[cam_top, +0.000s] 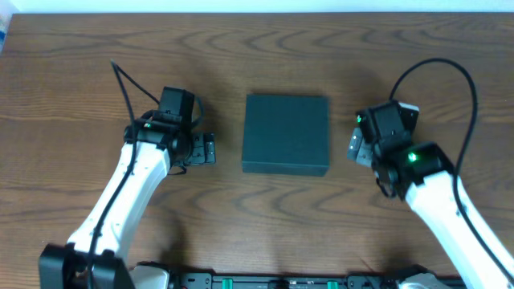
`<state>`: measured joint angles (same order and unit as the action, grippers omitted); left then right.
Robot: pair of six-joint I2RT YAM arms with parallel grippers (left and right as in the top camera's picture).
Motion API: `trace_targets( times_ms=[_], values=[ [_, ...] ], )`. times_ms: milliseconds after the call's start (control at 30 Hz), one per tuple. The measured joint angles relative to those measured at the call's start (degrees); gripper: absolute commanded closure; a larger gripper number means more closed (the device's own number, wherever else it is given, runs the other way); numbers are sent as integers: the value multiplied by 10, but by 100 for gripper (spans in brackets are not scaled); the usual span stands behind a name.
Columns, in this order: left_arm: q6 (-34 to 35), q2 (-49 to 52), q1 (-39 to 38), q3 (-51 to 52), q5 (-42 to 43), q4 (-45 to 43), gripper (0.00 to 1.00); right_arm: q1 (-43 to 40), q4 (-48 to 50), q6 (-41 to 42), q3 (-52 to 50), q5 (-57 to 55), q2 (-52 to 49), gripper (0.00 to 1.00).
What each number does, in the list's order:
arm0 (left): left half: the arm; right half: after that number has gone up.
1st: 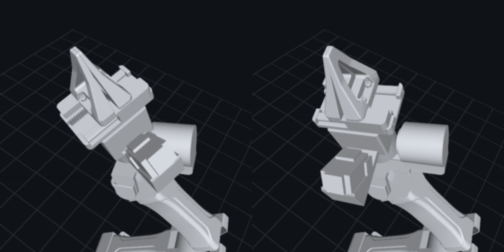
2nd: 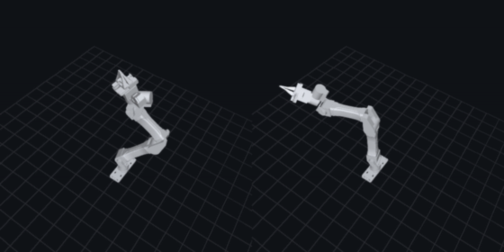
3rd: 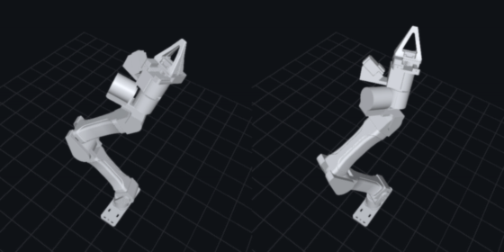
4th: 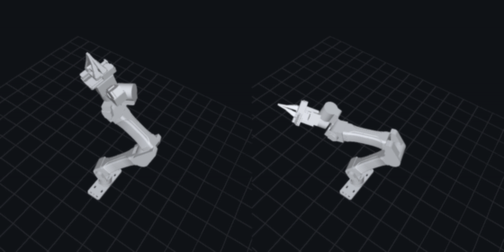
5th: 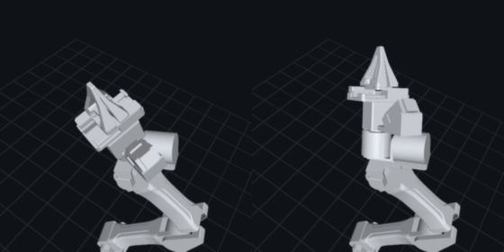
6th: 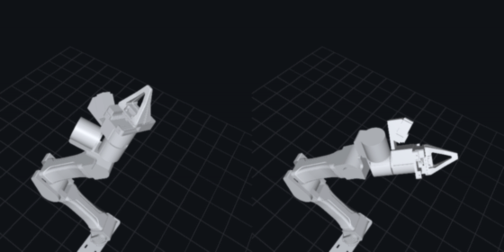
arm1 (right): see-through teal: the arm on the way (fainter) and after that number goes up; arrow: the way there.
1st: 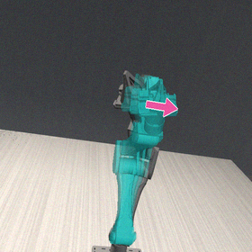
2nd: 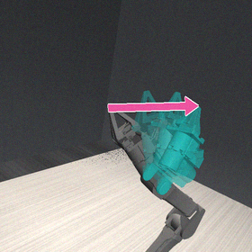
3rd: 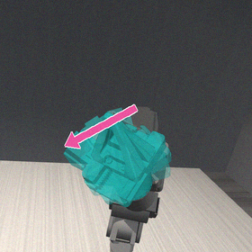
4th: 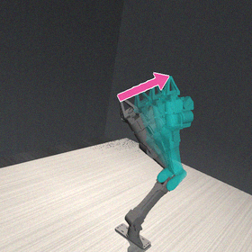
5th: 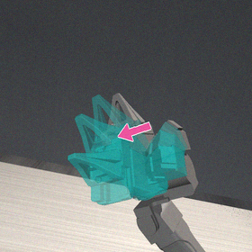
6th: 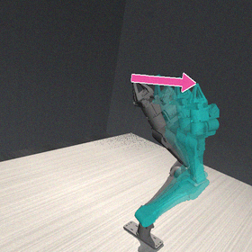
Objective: Pack container
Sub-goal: 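Withdraw both grippers from the closed box, then press both grippers against the box's left and right sides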
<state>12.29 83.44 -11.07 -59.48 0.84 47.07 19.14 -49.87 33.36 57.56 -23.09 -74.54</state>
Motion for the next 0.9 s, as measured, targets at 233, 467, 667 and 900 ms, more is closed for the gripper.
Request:
trace_targets(
  times_ms=[233,467,667,900],
  values=[
    [1,52,0,0,5,-56,4,-52,105,-35,-1,52,-105,1],
    [2,110,0,0,13,-87,4,-52,194,-63,-1,82,-184,1],
    [4,144,0,0,32,-90,4,-52,253,-76,-2,95,-214,1],
    [15,146,-15,0,47,-103,5,-62,299,-82,-2,98,-226,1]
  ],
)
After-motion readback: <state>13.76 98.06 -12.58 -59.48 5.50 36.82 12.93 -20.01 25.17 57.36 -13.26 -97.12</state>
